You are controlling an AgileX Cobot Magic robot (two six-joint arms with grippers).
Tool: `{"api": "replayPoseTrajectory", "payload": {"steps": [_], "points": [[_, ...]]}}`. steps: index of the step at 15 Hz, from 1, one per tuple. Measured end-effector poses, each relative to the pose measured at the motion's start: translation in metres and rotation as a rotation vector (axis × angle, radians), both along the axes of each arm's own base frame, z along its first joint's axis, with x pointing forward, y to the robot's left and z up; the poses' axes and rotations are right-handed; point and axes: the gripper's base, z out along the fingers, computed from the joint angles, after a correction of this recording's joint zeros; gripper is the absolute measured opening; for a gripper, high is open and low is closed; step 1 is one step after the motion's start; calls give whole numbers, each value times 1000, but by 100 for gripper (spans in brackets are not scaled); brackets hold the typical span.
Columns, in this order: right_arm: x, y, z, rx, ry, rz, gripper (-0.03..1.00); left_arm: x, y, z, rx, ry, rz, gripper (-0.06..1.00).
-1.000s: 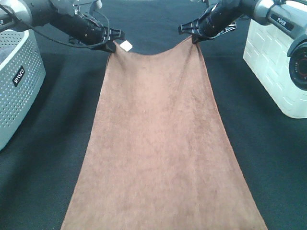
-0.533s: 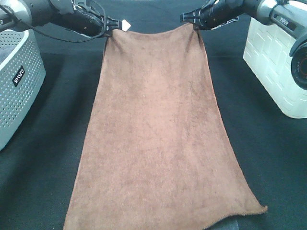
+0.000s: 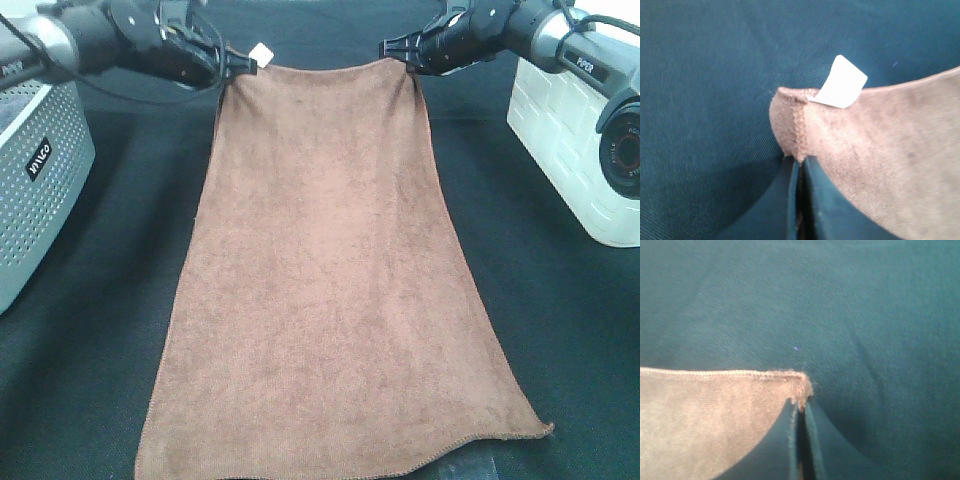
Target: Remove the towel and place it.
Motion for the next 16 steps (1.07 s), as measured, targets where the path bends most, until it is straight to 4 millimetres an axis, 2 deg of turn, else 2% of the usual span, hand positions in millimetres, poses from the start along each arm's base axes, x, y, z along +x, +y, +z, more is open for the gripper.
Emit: {"api": "replayPoseTrajectory", "payload": {"steps": [4,10,13,16], "points": [[3,0,-21,-1,-4,-8,0,3,2,-33,8,12,24,0],[6,-4,-47,10,-3,-29,0,4,-8,-57,13,-20,43,0],[8,-12,-54,35,6,-51,0,5,-10,-61,14,-47,57,0],[9,-11,-59,60,1,-46,5,6,-10,-61,13,-64,64,0]]}}
